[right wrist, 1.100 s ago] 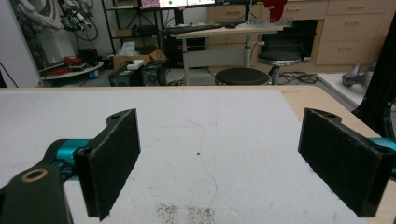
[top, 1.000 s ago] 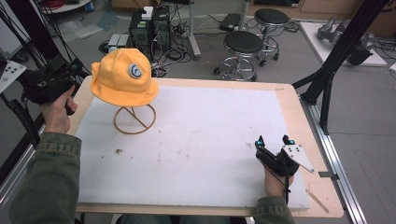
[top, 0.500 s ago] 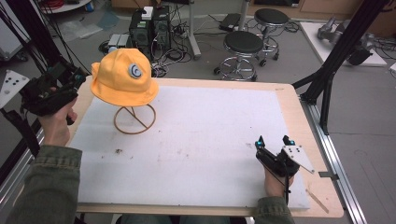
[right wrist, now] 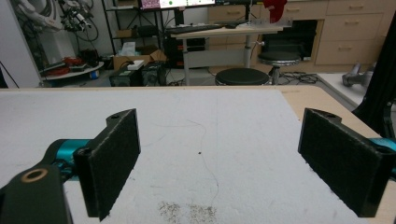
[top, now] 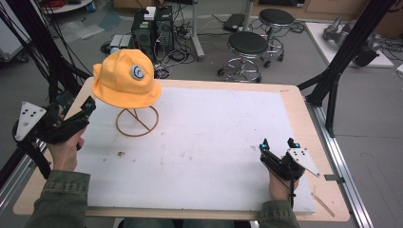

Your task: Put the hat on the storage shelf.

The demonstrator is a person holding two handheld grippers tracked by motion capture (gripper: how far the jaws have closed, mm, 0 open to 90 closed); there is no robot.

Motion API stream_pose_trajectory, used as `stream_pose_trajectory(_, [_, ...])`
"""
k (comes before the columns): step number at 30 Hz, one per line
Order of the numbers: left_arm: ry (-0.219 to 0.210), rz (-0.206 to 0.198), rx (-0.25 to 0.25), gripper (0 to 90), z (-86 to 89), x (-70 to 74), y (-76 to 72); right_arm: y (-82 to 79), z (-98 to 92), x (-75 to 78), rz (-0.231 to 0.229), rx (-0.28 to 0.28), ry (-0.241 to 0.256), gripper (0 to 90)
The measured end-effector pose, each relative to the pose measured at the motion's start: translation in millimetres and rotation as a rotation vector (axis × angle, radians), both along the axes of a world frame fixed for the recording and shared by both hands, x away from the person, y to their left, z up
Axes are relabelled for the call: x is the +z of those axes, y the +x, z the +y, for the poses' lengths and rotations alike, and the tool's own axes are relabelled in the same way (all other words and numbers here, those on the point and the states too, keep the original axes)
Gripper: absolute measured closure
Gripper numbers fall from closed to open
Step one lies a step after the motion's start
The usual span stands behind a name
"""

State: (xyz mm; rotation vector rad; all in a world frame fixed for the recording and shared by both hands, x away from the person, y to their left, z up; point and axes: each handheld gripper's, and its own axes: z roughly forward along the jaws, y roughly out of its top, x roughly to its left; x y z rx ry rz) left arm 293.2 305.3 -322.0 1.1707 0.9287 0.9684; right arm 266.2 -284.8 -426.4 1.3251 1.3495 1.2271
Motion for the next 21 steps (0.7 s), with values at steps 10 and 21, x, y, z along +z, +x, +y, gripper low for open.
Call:
stream_pose_trajectory(10, [0.012, 0.052, 0.025, 20.1, -3.2, -30.0, -7.2, -0.4, 0.4, 0.0, 0.000, 0.003, 0.004, 11.8])
stream_pose_trajectory(21, [0.012, 0.116, 0.039, 19.5, 2.4, -63.6, -14.0, -0.6, 0.3, -0.2, 0.009, 0.006, 0.007, 11.8])
